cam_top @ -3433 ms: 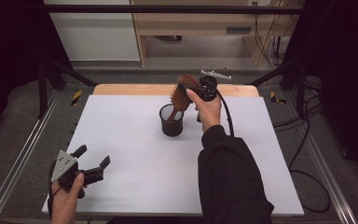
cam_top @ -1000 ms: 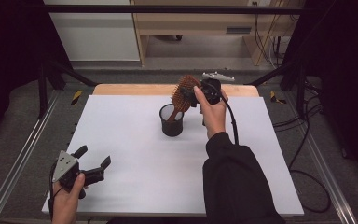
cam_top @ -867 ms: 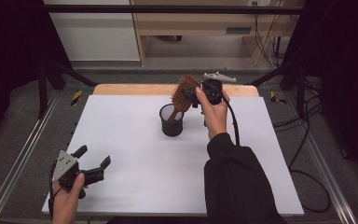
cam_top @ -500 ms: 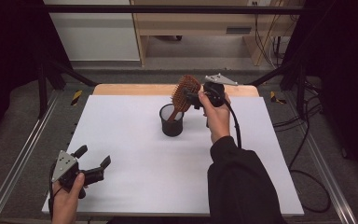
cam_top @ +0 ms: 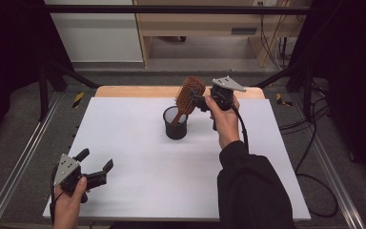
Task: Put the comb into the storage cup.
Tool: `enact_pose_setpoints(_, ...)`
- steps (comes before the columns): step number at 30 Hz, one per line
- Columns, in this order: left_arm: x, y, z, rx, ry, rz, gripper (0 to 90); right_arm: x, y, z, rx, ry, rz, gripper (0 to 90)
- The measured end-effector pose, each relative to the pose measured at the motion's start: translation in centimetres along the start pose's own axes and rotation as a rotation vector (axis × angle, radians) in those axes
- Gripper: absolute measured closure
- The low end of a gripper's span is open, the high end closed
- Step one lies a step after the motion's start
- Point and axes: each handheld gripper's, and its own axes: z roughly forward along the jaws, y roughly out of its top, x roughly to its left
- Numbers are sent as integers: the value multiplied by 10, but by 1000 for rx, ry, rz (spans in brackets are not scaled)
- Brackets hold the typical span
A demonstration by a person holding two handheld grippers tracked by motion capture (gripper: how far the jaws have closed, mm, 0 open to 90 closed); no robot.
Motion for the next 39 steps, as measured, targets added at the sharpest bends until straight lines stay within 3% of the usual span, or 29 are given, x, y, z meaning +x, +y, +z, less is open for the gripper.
enact_pose_setpoints(13, -4, 0, 1, -6, 3, 17, 28, 7, 4, -7, -81, 14, -43, 54)
enact_pose_setpoints(17, -3, 0, 1, -9, 13, 22, 28, 6, 7, -10, -114, 24, -29, 51)
enact_pose_setpoints(22, -2, -2, -1, -20, 34, 33, 27, 2, 6, -11, -109, 49, -33, 53)
enact_pose_setpoints(25, -2, -4, -3, -31, 57, 19, 26, -1, 3, -14, -107, 69, -36, 53)
enact_pose_setpoints(29, -3, -3, -6, -52, 66, 8, 27, -4, 0, -25, -108, 76, -32, 52)
enact_pose_setpoints(39, 0, -6, -6, -34, 52, 6, 26, -11, 3, -56, -128, 48, -36, 55)
